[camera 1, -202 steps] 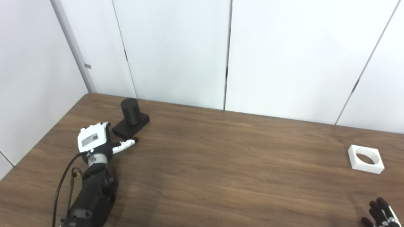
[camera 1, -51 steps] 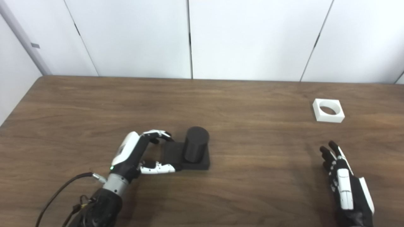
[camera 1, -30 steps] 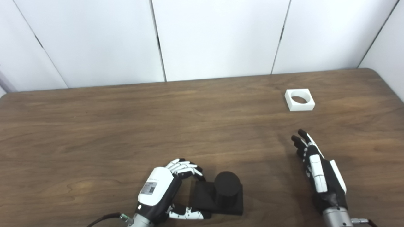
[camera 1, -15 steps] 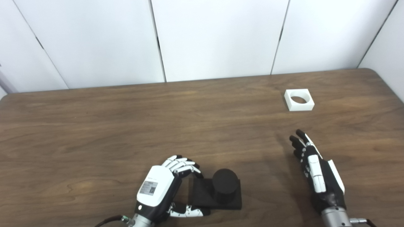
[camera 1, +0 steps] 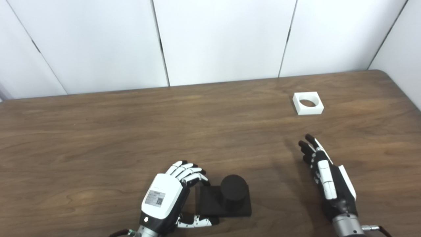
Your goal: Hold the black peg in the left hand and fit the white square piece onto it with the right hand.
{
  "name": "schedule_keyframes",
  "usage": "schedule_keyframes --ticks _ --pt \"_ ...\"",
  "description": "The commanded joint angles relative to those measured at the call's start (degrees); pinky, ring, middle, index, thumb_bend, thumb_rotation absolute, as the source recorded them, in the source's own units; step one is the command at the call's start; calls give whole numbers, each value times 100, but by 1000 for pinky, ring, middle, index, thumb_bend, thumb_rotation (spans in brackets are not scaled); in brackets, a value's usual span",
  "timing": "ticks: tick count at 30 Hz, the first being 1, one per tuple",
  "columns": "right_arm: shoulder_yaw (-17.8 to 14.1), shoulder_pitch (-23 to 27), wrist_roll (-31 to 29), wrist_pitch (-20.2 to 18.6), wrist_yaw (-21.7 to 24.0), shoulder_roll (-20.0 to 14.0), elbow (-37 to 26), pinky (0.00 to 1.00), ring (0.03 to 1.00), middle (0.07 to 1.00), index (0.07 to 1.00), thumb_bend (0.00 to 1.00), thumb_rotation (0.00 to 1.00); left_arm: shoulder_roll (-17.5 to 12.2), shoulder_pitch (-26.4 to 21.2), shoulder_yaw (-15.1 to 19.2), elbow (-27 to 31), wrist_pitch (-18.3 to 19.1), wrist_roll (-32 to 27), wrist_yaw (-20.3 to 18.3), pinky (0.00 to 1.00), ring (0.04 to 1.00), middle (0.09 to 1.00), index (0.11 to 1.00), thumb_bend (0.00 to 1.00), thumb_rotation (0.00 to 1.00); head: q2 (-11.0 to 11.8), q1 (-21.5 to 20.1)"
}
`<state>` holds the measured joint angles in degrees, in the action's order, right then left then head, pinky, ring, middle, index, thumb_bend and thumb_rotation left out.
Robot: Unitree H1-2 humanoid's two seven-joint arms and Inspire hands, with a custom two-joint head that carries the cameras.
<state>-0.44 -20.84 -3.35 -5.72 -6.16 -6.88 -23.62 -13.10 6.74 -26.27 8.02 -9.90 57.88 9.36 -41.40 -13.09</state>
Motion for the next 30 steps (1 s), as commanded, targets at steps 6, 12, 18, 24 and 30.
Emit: schedule_keyframes --ticks 6,12,18,24,30 --pt "-180 201 -10 50 127 -26 -416 999 937 898 906 611 727 -229 157 59 -370 269 163 -276 859 811 749 486 521 47 113 -400" --pt "-323 773 599 -513 331 -522 -642 987 950 921 935 682 454 -275 196 81 -249 315 132 -444 850 804 745 486 522 48 195 -685" --pt "-303 1742 1857 -1534 793 -1517 -683 915 937 938 937 822 342 -314 254 102 -154 334 89 -502 840 796 739 486 522 47 276 -871" --pt "-245 2632 2551 -2116 1594 -2359 -344 965 989 979 937 913 244 -329 289 124 -126 323 60 -479 839 796 738 486 522 47 337 -1004" --pt "-72 3371 3108 -2113 2142 -2824 421 892 1000 987 932 959 210 -333 289 130 -223 264 67 -360 836 793 737 486 522 48 434 -1123"
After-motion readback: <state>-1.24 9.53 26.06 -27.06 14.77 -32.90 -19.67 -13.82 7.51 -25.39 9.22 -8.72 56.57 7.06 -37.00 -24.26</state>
